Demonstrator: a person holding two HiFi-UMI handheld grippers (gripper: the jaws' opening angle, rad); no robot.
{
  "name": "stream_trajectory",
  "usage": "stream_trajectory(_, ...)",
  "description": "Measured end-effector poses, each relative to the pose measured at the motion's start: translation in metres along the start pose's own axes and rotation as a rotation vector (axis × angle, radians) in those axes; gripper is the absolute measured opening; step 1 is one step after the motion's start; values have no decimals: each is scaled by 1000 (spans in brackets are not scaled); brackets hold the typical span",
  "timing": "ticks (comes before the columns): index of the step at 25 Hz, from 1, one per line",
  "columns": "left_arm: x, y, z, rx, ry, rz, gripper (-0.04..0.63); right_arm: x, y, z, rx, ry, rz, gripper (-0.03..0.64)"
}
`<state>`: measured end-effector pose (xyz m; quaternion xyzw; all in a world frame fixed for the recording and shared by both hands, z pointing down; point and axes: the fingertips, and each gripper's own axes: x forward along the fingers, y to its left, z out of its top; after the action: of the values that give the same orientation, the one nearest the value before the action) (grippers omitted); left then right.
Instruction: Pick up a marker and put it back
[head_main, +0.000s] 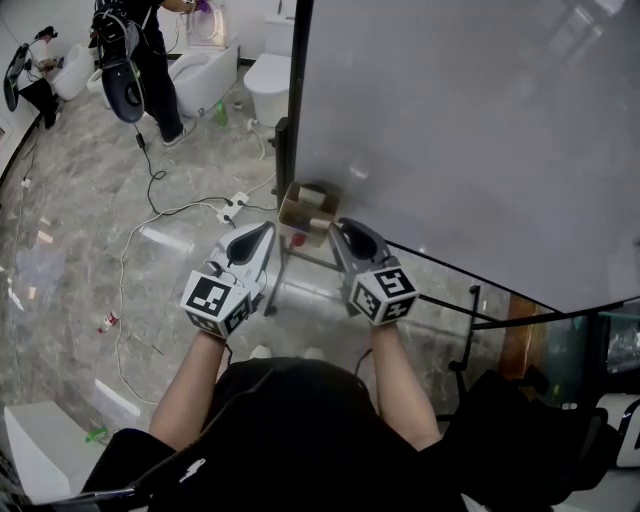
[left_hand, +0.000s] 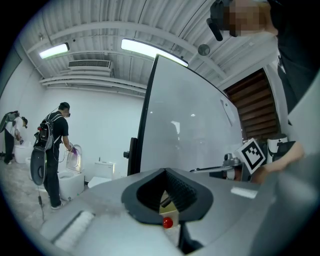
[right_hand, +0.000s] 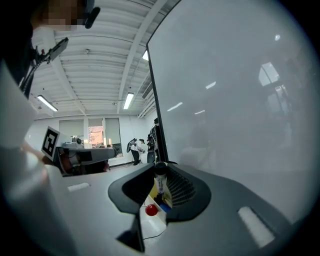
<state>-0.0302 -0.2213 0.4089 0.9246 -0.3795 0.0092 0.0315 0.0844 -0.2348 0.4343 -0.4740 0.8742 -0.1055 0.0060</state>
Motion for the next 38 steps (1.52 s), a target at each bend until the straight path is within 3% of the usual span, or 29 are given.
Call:
stream_trajectory(3, 1, -2, 4, -18, -26, 4, 6, -5, 3, 8, -10, -17, -3, 81)
stream_trajectory(9, 4, -6, -4, 32, 8, -40, 6, -18, 7, 22, -19, -48, -14, 81)
stream_trajectory(14, 8, -12, 6, -1, -23, -52, 6, -28, 7, 29, -24, -67, -34, 81)
stream_trajectory(19, 11, -14, 1, 31, 0, -86, 6, -39, 10, 36, -30, -89, -49, 81)
stream_trajectory(38, 22, -30, 15, 21, -22, -157, 6, -83, 16, 58, -69, -146, -102, 81)
